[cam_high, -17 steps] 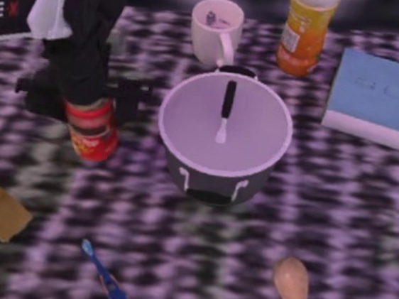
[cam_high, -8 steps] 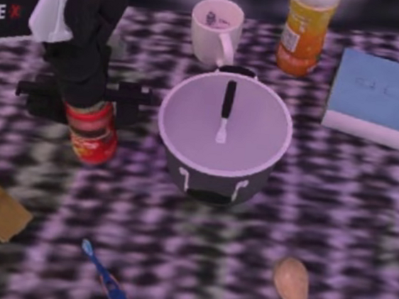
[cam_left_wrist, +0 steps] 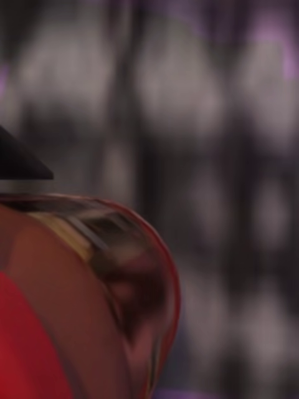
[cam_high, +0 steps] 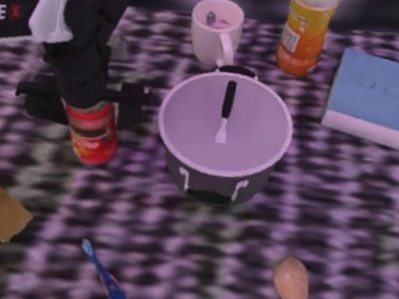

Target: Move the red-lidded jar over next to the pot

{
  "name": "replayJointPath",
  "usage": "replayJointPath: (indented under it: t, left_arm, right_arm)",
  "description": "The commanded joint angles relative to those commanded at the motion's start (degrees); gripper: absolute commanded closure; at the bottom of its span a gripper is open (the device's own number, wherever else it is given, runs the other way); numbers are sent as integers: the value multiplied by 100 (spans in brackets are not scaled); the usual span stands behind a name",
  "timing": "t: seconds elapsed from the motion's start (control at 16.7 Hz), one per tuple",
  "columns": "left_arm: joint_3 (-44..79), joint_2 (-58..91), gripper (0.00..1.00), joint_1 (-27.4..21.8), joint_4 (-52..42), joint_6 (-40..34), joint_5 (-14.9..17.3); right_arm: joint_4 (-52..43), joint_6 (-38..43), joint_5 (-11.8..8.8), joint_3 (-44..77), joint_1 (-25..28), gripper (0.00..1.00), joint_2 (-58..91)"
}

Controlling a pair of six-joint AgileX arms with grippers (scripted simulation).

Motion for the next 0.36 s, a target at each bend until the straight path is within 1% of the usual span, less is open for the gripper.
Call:
replayJointPath:
  t: [0.06,0.36]
  left_arm:
    - [0,0,0,0,0,0,0]
    - [0,0,0,0,0,0,0]
  right_arm:
    - [0,0,0,0,0,0,0]
    - [0,0,0,0,0,0,0]
